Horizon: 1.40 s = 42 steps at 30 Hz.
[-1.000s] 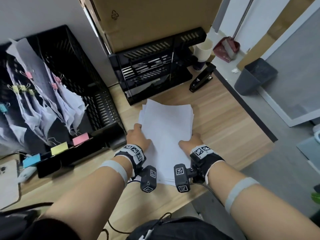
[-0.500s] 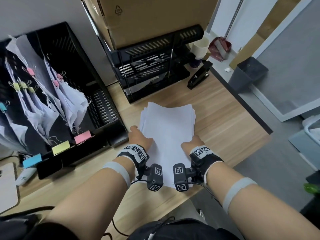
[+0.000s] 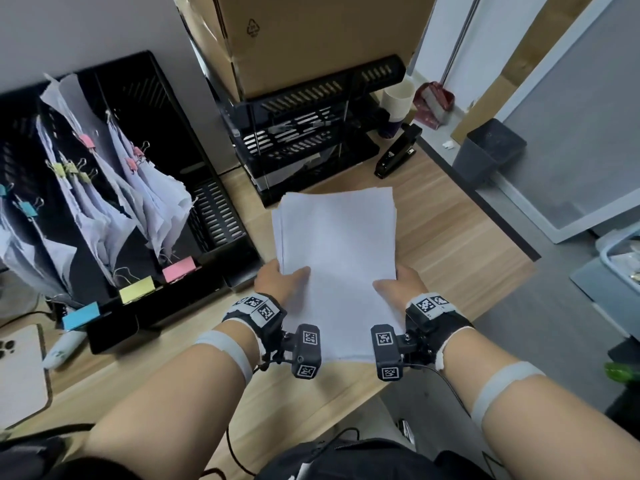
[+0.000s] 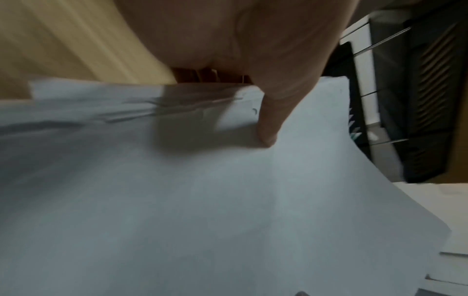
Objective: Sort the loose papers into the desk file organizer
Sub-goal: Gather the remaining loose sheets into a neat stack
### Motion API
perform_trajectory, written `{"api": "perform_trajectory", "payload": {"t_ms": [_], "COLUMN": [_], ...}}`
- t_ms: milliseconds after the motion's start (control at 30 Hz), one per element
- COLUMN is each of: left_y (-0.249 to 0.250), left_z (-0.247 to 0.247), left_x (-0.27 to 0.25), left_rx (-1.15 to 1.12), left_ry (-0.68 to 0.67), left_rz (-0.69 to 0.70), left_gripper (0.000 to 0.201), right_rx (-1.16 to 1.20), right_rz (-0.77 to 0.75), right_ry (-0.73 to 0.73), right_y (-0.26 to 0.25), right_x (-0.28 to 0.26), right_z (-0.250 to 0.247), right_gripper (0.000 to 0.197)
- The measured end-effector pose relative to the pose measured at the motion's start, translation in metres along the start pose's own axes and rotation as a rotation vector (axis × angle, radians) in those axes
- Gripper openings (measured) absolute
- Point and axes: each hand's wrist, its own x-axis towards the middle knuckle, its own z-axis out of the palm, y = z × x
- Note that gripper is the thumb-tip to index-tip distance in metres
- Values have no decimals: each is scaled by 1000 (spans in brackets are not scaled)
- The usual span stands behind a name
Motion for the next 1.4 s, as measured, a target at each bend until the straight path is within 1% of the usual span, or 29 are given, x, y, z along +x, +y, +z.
{"api": "perform_trajectory", "payload": {"t_ms": [67,133,167,233,300,333,367,433,500,533,600,667,733,800,867,900,967,1000,1133,1167,1233,1300,1400], "left_y": [26,55,68,89,100,101,99,89,76,71,67,69,76,83,88,89,88,88,96,100,111,119,123], "left_z": [-8,-20,-25,-38,-51,-56,-59,-58,-51,-47,-43,-42,-42,-43,-45,-46,-48,-48,-47,-47,-49,-49,-48], "left_x": [-11,-22,-27,-38,-48,-52,-53,-55,-54,-55,-56,-55,-54,-51,-48,-47,-46,-46,-50,-51,-52,-53,-55], "left_rx": [-133,-243,-296,-386,-457,-477,-482,-445,-398,-400,-434,-417,-380,-409,-433,-442,-468,-478,-529,-563,-630,-646,-613], "left_ry": [51,102,96,56,-4,-39,-73,-105,-103,-110,-141,-158,-144,-130,-144,-144,-119,-107,-86,-66,-22,10,50], "left_rz": [106,241,324,496,629,671,694,680,623,592,548,544,543,533,548,561,556,553,585,587,544,498,496], "left_gripper": [41,49,49,42,43,44,45,46,62,66,55,44,32,30,36,44,63,67,65,64,58,44,19], "right_rx": [86,172,204,262,306,328,350,385,391,386,392,444,473,507,561,571,568,572,532,528,540,546,565], "right_rz": [-92,-203,-258,-356,-429,-439,-429,-382,-360,-357,-305,-254,-269,-280,-289,-302,-325,-334,-364,-371,-369,-367,-398], "right_ry": [41,85,99,146,200,220,236,264,264,255,235,225,230,231,223,229,233,230,218,216,211,216,187], "right_y": [-18,-43,-56,-79,-90,-90,-86,-74,-62,-59,-57,-58,-64,-70,-72,-70,-67,-66,-69,-71,-72,-72,-71], "right_x": [-9,-21,-27,-40,-49,-51,-52,-52,-50,-48,-46,-41,-39,-38,-41,-41,-44,-46,-44,-43,-39,-37,-39], "right_z": [-6,-10,-12,-16,-19,-18,-17,-11,-4,-2,-1,-3,-4,-5,-7,-8,-9,-9,-9,-9,-9,-8,-8], "right_gripper": [27,29,30,29,24,23,27,40,56,57,44,31,27,25,25,28,42,46,58,58,56,51,45]}}
